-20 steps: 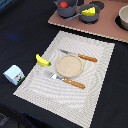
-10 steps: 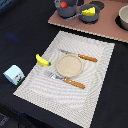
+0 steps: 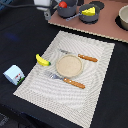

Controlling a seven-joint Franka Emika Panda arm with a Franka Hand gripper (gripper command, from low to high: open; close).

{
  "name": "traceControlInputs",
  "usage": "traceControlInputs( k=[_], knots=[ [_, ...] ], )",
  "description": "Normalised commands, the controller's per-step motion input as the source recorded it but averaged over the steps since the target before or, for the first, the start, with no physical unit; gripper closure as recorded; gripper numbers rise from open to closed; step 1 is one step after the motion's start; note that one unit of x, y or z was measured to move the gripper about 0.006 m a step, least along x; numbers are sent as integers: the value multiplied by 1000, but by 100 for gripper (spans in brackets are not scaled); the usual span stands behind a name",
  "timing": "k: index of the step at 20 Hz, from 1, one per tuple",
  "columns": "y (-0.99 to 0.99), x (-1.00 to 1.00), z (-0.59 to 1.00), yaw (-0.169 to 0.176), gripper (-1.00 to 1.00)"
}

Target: Interact with the objects in diverse but meaningful ways.

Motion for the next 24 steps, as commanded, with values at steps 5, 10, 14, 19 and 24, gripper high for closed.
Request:
traceControlInputs(
  k=[5, 10, 14, 19, 24],
  knots=[
    [-850, -129, -164, -33, -100],
    [-869, -135, -127, -27, -100],
    [-888, -146, -76, -14, -100],
    [-938, -31, -3, -1, -100],
    [-880, 0, -47, 0, -100]
  ],
)
